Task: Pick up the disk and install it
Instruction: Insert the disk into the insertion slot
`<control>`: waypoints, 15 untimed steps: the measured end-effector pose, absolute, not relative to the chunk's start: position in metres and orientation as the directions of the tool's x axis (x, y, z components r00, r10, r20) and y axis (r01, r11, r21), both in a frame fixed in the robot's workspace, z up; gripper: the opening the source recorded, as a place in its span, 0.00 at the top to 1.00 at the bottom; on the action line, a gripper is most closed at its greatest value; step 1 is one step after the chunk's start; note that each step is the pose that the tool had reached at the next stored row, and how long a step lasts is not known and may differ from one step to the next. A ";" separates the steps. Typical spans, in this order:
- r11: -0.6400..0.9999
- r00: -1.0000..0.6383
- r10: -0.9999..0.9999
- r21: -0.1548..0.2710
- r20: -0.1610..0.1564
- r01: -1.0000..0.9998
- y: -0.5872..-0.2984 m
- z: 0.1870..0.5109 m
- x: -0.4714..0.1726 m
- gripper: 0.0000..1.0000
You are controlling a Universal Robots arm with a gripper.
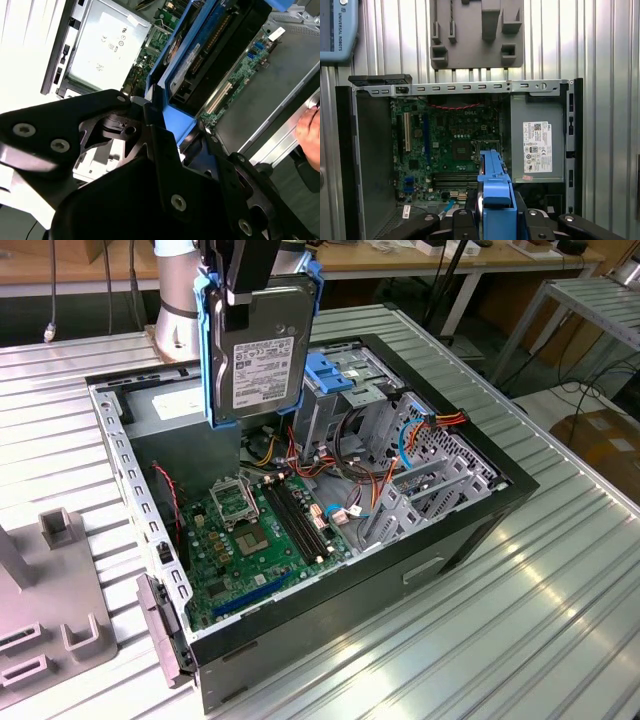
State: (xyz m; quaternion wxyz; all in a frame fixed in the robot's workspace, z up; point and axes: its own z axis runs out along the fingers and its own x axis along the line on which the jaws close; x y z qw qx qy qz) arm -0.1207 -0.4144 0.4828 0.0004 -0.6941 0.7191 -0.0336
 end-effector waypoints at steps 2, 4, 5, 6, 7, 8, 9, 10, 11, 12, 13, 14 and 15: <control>0.034 -0.036 -0.998 -0.049 0.046 -0.998 -0.415 0.483 -0.121 0.63; 0.034 -0.036 -0.998 -0.049 0.046 -0.998 -0.416 0.483 -0.121 0.63; 0.034 -0.036 -0.998 -0.049 0.046 -0.998 -0.417 0.483 -0.121 0.63; 0.034 -0.036 -0.998 -0.049 0.046 -0.998 -0.417 0.483 -0.121 0.63; 0.034 -0.036 -0.998 -0.049 0.046 -0.998 -0.418 0.483 -0.121 0.63; 0.034 -0.036 -0.998 -0.049 0.046 -0.998 -0.418 0.483 -0.121 0.63; 0.034 -0.036 -0.998 -0.049 0.046 -0.998 -0.419 0.483 -0.121 0.63; 0.034 -0.036 -0.998 -0.049 0.046 -0.998 -0.420 0.483 -0.121 0.63; 0.034 -0.036 -0.998 -0.049 0.046 -0.998 -0.421 0.483 -0.121 0.63; 0.034 -0.036 -0.998 -0.049 0.046 -0.998 -0.422 0.483 -0.121 0.63; 0.034 -0.036 -0.998 -0.049 0.046 -0.998 -0.423 0.483 -0.121 0.63; 0.034 -0.036 -0.998 -0.049 0.046 -0.998 -0.425 0.483 -0.121 0.63; 0.034 -0.036 -0.998 -0.049 0.046 -0.998 -0.427 0.483 -0.121 0.63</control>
